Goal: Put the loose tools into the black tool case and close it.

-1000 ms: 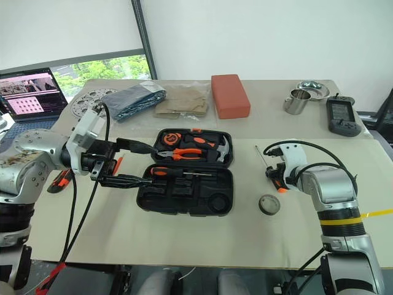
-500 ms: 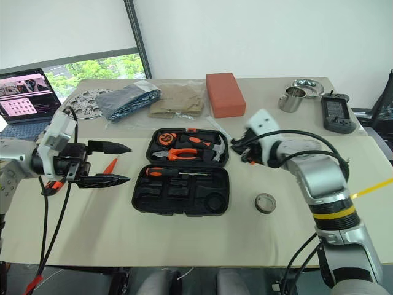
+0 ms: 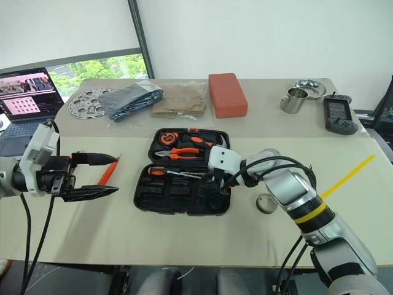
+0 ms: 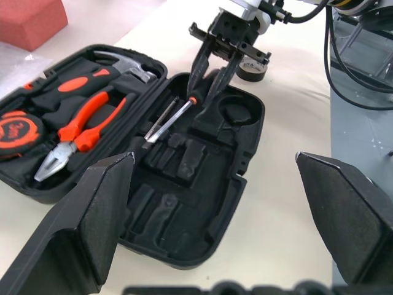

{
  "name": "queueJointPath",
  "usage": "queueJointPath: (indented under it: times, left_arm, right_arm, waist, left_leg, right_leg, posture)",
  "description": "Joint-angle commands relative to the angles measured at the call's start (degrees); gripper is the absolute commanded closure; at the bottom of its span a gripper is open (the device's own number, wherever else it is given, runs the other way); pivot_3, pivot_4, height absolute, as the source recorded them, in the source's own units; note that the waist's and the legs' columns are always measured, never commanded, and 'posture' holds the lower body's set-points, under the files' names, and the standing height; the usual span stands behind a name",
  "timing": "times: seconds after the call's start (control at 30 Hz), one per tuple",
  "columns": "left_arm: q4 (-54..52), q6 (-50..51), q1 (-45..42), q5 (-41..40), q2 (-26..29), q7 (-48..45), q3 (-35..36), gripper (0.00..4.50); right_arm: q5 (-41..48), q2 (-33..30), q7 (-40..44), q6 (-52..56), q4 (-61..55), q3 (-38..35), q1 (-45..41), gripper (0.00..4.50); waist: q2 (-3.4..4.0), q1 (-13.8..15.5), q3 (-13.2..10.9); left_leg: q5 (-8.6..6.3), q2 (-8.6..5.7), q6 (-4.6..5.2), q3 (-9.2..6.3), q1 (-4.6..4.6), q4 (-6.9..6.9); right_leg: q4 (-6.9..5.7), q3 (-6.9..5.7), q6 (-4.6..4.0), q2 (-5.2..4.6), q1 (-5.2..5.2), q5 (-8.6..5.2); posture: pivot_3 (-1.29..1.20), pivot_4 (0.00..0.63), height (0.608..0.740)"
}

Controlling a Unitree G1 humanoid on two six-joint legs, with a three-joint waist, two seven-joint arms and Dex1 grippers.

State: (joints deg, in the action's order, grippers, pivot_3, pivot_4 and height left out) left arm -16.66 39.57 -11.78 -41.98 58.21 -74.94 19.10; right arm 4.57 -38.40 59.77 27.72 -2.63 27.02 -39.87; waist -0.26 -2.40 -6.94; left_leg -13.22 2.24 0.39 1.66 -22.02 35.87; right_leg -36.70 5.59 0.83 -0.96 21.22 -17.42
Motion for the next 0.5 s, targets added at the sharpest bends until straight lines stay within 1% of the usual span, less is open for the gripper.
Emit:
queueJointPath:
  times: [0.03,0.13,0.27,0.3,0.4,0.43,0.5]
  left_arm:
    - [-1.98,-0.04,0.51,-1.33,0.85,0.6,1.63,0.0]
    - [-2.21,0.09,0.15,-1.68,0.87,0.9,1.06,0.0]
    - [-1.97,0.03,-0.39,-1.62,1.34,0.7,0.39,0.0]
    - [-1.94,0.03,-0.45,-1.62,1.4,0.67,0.33,0.0]
    - [-1.86,0.21,-0.86,-1.74,1.55,0.63,0.04,0.0]
    - [-1.81,0.3,-1.08,-1.82,1.62,0.59,-0.1,0.0]
    - [-1.59,0.38,-1.49,-1.84,1.78,0.43,-0.37,0.0]
  right_arm:
    - [-2.8,1.44,0.95,-3.47,2.35,0.59,-2.13,3.78]
    - [-3.7,2.65,2.94,-4.93,4.15,1.58,-2.87,3.78]
    - [-4.55,4.52,3.28,-5.31,5.18,1.29,-3.06,3.78]
    - [-4.7,4.83,3.3,-5.32,5.31,1.09,-3.05,2.76]
    - [-4.38,5.71,3.22,-4.89,5.39,-0.17,-2.85,1.82]
    - [-3.89,6.0,3.05,-4.37,5.12,-0.91,-2.69,1.41]
    - [-2.88,6.45,2.53,-3.46,4.5,-2.42,-2.43,0.75]
  waist:
    - [0.0,-0.06,0.0]
    - [-0.02,-0.24,-0.01]
    - [-0.06,-0.27,0.01]
    - [-0.08,-0.28,0.0]
    - [-0.08,-0.25,-0.01]
    - [-0.08,-0.2,-0.01]
    - [-0.08,-0.14,-0.02]
  left_leg:
    - [0.0,0.0,0.0,0.0,0.06,0.0]
    - [0.01,0.05,-0.02,0.01,0.14,0.01]
    - [0.01,0.26,-0.02,0.03,0.18,0.03]
    - [0.01,0.32,-0.02,0.04,0.19,0.03]
    - [0.01,0.43,-0.02,0.05,0.18,0.01]
    - [0.01,0.46,-0.02,0.04,0.19,0.01]
    - [0.01,0.47,-0.02,0.03,0.18,0.0]
  right_leg:
    - [-0.05,0.0,-0.03,0.0,-0.01,-0.02]
    - [-0.13,0.01,-0.06,0.09,-0.01,-0.03]
    - [-0.17,0.02,-0.08,0.27,-0.02,-0.02]
    - [-0.17,0.02,-0.11,0.35,-0.01,-0.01]
    - [-0.27,0.02,-0.24,0.5,0.08,-0.01]
    - [-0.31,0.01,-0.29,0.53,0.08,-0.03]
    - [-0.33,-0.01,-0.33,0.54,0.11,-0.05]
  posture:
    - [0.0,0.15,0.74]
    - [0.0,0.15,0.74]
    - [0.0,0.15,0.74]
    - [0.0,0.15,0.74]
    - [0.0,0.15,0.74]
    - [0.0,0.15,0.74]
    - [0.0,0.15,0.74]
